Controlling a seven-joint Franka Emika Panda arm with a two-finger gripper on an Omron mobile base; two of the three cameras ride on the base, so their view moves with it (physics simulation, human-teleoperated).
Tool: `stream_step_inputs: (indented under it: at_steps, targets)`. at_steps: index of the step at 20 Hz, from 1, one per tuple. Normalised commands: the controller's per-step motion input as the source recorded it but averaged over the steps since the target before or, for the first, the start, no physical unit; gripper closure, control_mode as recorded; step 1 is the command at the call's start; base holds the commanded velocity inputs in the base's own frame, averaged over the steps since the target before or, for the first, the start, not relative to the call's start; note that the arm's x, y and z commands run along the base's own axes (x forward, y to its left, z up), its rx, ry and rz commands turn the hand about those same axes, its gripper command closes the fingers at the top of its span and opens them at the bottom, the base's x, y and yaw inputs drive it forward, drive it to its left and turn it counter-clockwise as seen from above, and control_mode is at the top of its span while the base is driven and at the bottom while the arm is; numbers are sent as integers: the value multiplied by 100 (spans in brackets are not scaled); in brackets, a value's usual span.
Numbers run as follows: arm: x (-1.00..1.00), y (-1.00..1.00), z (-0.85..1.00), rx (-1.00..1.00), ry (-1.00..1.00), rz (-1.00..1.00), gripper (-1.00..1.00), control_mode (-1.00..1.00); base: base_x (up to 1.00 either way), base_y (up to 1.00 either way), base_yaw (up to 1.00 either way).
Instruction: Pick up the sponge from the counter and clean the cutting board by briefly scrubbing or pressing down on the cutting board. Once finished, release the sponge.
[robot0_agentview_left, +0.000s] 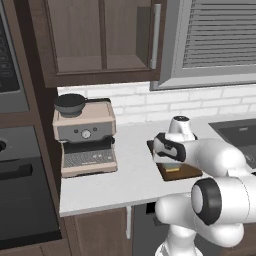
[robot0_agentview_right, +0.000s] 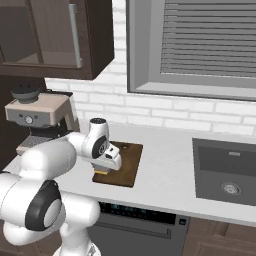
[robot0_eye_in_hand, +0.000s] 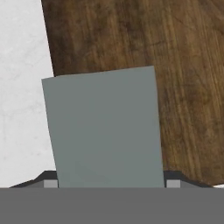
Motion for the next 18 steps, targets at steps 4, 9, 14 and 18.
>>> stream_step_inputs:
  at_steps: [4, 9, 14, 18]
  targets:
    - [0, 0, -18, 0, 0, 0, 100, -100, 0, 0, 0]
    - [-1, 1, -3, 0, 0, 1, 100, -100, 0, 0, 0]
    - [0, 2, -25, 0, 0, 1, 100, -100, 0, 0, 0]
    - [0, 0, -24, 0, 0, 2, 100, -100, 0, 0, 0]
